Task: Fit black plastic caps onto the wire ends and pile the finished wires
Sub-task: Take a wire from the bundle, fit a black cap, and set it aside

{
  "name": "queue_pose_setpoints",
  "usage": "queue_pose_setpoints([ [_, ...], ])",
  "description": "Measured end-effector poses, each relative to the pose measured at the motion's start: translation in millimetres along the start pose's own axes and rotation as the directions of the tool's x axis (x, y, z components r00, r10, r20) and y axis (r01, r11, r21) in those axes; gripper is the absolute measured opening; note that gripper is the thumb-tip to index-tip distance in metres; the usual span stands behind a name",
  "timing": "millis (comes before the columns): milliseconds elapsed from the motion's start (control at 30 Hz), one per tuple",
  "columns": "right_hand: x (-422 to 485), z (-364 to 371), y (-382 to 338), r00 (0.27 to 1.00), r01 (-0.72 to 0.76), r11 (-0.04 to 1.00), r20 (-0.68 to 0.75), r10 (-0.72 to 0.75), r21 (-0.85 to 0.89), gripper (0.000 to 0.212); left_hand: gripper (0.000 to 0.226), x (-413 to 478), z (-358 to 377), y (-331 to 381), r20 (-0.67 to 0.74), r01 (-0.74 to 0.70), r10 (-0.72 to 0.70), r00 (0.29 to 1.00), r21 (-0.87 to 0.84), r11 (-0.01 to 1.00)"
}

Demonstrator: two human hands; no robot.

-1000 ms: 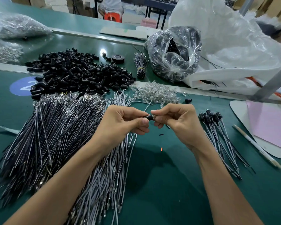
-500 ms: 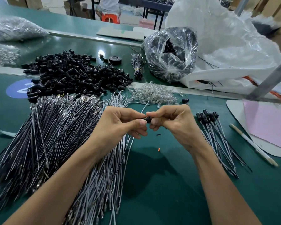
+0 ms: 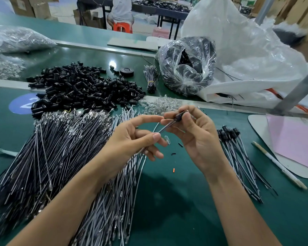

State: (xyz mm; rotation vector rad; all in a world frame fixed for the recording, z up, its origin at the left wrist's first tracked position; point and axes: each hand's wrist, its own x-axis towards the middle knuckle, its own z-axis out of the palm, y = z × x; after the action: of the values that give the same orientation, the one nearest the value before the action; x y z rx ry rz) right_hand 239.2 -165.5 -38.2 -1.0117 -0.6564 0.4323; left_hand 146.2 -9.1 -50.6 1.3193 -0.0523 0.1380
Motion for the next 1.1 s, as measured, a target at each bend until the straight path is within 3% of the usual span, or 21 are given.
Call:
queue_pose_setpoints([
  [100, 3, -1, -10, 0.986, 0.045, 0.992, -0.165, -0.025, 0.121, 0.016, 0.034, 0, -1, 0, 0.039, 0.025, -0.025, 0.999, 0.019, 1.000],
  [167, 2, -12, -24, 0.945, 0.098, 0.990, -0.320, -0.061, 0.104, 0.019, 0.033, 1, -1, 0, -0.022, 0.020, -0.019, 1.000, 0.054, 0.998],
  [233, 0, -30, -43, 0.914, 0.072, 0.997, -0.398, -0.078, -0.029, 0.022, 0.033, 3, -1, 2, -0.196, -0.023, 0.045, 0.979, 0.113, 0.993],
  [300, -6, -54, -63, 0.917, -0.041, 0.957, -0.390, -0.078, -0.287, 0.019, 0.027, 3, -4, 4, -0.416, -0.107, 0.160, 0.895, 0.148, 0.983],
  [367, -12, -76, -78, 0.928, -0.181, 0.790, -0.368, -0.060, -0.585, 0.018, 0.016, 3, -9, 6, -0.601, -0.207, 0.272, 0.751, 0.176, 0.962],
  [433, -14, -94, -84, 0.925, -0.300, 0.575, -0.380, -0.021, -0.761, 0.024, 0.012, 1, -14, 10, -0.708, -0.277, 0.338, 0.620, 0.205, 0.939],
  [533, -9, -105, -77, 0.920, -0.386, 0.226, -0.390, 0.031, -0.894, 0.022, 0.012, 0, -17, 15, -0.773, -0.319, 0.362, 0.521, 0.217, 0.923],
  [600, -6, -100, -68, 0.925, -0.379, -0.020, -0.379, -0.015, -0.925, 0.023, 0.010, 1, -21, 16, -0.789, -0.306, 0.375, 0.486, 0.248, 0.919],
  [667, -4, -87, -57, 0.939, -0.331, -0.064, -0.322, -0.119, -0.942, 0.024, 0.011, 2, -27, 19, -0.789, -0.237, 0.374, 0.486, 0.293, 0.926],
  [733, 0, -70, -43, 0.947, -0.244, 0.025, -0.243, -0.209, -0.970, 0.017, 0.018, 4, -33, 24, -0.755, -0.096, 0.368, 0.543, 0.379, 0.920],
  [800, 7, -51, -25, 0.952, -0.183, 0.082, -0.198, -0.234, -0.980, 0.011, 0.027, 3, -38, 28, -0.672, 0.133, 0.386, 0.632, 0.585, 0.800],
  [900, 14, -27, -1, 0.969, -0.119, 0.134, -0.145, -0.201, -0.984, 0.010, 0.013, -1, -42, 32, -0.557, 0.446, 0.299, 0.775, 0.817, 0.366],
  [1000, 12, -16, 12, 0.974, -0.076, 0.137, -0.103, -0.202, -0.988, 0.010, 0.017, -5, -41, 32, -0.568, 0.564, 0.147, 0.810, 0.823, 0.073],
  [1100, 7, -17, 15, 0.981, -0.066, 0.125, -0.087, -0.175, -0.990, 0.010, 0.015, -4, -36, 30, -0.550, 0.562, 0.151, 0.821, 0.826, -0.047],
])
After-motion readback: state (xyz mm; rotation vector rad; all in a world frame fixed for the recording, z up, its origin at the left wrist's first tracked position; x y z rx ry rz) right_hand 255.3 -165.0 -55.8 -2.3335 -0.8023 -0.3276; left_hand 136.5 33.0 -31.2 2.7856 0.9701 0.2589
